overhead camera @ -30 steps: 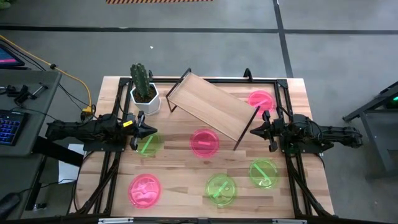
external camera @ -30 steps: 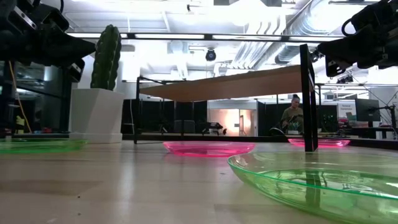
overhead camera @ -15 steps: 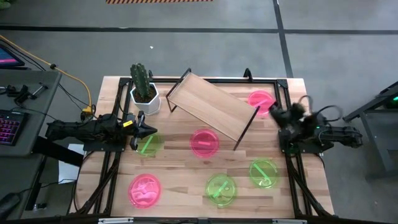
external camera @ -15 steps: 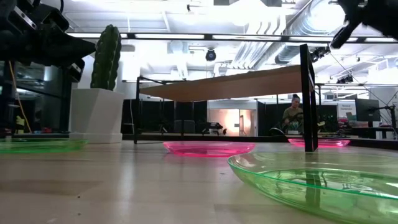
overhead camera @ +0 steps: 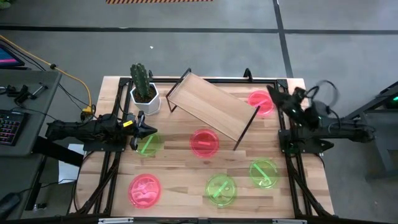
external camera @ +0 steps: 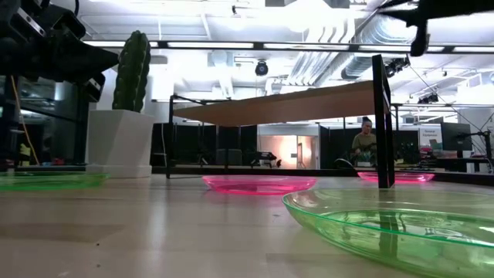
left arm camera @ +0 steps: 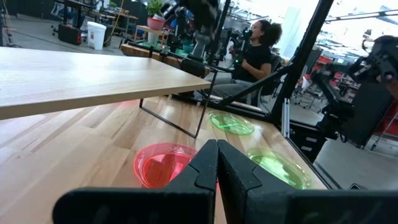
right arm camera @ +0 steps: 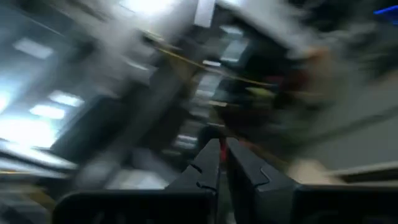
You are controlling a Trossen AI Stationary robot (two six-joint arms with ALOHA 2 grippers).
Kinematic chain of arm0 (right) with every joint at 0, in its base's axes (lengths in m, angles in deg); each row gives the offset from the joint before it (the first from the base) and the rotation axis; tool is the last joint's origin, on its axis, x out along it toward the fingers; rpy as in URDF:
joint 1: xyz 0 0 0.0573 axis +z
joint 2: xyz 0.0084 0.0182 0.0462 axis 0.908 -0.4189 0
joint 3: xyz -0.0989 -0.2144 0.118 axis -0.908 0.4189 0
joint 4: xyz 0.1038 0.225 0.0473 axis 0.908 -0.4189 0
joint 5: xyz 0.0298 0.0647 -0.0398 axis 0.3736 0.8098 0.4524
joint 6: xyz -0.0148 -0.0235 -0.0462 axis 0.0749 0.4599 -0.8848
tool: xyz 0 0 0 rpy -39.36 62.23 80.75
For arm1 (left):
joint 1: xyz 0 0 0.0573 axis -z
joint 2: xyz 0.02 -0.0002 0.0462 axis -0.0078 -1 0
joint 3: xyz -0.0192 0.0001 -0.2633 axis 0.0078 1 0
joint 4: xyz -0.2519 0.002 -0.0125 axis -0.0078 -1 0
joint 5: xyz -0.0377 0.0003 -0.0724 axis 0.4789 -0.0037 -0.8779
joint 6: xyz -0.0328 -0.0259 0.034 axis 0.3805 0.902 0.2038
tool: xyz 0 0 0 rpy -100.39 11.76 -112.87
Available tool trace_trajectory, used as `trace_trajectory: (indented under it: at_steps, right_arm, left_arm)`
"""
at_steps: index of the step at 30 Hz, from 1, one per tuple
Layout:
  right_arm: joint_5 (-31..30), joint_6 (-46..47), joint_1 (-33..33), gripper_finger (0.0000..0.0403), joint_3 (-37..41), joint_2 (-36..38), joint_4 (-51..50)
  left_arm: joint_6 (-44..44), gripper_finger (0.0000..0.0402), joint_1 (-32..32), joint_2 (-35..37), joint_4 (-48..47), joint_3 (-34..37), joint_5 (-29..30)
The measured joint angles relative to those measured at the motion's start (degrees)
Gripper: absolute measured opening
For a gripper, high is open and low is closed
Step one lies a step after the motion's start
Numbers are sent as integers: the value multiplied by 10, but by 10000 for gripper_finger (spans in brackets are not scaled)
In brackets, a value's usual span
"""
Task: Place and stack plates onto a shelf
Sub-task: Put the top right light pink plate on the shelf
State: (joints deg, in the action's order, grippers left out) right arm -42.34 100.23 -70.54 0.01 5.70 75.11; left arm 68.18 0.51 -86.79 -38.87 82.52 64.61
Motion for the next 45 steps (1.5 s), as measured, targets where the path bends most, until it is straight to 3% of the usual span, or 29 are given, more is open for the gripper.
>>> trace_trajectory:
  at_steps: [3, 7, 12, 15, 20, 29, 34, 41, 45]
  right_arm:
    - [-13, 37, -56, 38, -111, -82, -221]
    - [47, 76, -183, 89, -237, -188, -446]
    - [119, 82, -354, 148, -324, -315, -626]
    - [168, 99, -413, 175, -330, -377, -691]
    - [196, 132, -431, 199, -285, -431, -713]
    - [178, 250, -431, 201, -167, -439, -702]
    - [202, 317, -431, 201, -89, -439, -638]
    - [222, 389, -431, 201, -8, -439, -475]
    - [208, 420, -430, 201, 8, -439, -458]
  left_arm:
    - [0, 1, 0, 0, 0, 0, 0]
    - [0, 1, 0, 0, 0, 0, 0]
    - [0, 1, 0, 0, 0, 0, 0]
    - [0, 1, 0, 0, 0, 0, 0]
    - [0, 1, 0, 0, 0, 0, 0]
    - [0, 1, 0, 0, 0, 0, 0]
    - [0, 1, 0, 0, 0, 0, 0]
    - [0, 1, 0, 0, 0, 0, 0]
    - [0, 1, 0, 0, 0, 0, 0]
